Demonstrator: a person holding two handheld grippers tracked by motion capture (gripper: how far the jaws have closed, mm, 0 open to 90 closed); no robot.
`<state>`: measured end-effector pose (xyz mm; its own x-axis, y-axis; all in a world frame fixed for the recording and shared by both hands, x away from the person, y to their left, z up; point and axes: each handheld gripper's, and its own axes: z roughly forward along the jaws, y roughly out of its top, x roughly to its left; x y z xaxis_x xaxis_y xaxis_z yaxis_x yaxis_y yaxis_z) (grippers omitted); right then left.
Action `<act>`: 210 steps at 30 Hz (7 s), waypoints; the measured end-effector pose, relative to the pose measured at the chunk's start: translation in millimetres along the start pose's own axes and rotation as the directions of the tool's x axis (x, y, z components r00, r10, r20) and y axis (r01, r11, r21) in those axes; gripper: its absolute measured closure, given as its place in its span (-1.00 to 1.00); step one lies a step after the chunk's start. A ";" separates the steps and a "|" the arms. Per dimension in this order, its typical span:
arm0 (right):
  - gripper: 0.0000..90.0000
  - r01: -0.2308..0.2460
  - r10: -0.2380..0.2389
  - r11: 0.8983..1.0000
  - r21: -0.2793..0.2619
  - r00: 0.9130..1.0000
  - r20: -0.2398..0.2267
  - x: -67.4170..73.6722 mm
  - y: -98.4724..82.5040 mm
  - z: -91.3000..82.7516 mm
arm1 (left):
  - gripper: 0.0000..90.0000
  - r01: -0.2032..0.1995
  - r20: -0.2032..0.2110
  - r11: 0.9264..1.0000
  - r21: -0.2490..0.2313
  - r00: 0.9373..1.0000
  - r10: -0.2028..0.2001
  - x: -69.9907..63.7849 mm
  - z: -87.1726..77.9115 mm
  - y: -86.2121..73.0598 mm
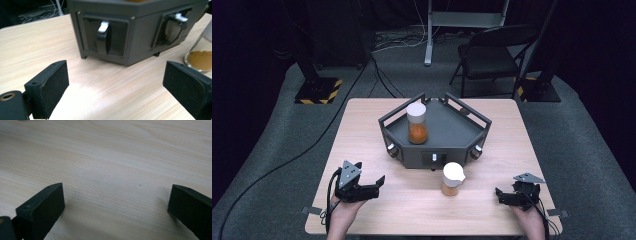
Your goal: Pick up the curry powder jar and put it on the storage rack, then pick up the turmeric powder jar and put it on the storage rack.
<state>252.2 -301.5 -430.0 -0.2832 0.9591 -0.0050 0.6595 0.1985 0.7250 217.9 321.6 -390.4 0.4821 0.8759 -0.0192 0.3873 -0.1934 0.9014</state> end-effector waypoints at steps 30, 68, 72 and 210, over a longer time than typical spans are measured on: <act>-1.00 -0.001 0.001 1.000 0.000 1.000 0.001 0.3 0.1 0.1 | -0.86 0.058 0.013 0.963 0.261 0.998 -0.064 28.0 45.0 -33.7; -0.96 -0.004 0.004 1.000 -0.006 1.000 0.001 -0.3 -2.0 -1.7 | -0.91 0.012 -0.026 0.953 0.302 1.000 -0.005 13.7 51.2 -27.0; -0.93 -0.015 0.015 1.000 -0.009 1.000 -0.004 -2.4 -2.9 -3.4 | -0.92 0.012 -0.026 0.953 0.302 1.000 -0.005 13.8 51.3 -27.0; -0.35 0.258 -0.316 0.941 -0.219 0.899 -0.303 85.0 134.7 -65.4 | -0.93 0.009 -0.024 0.952 0.304 1.000 -0.001 13.9 51.9 -26.4</act>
<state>271.5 -206.5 -287.7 -0.6745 0.7379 -0.0250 0.3956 0.3898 0.8316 255.1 315.9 -436.9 0.4629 0.8864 -0.0103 0.6123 -0.3113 0.7267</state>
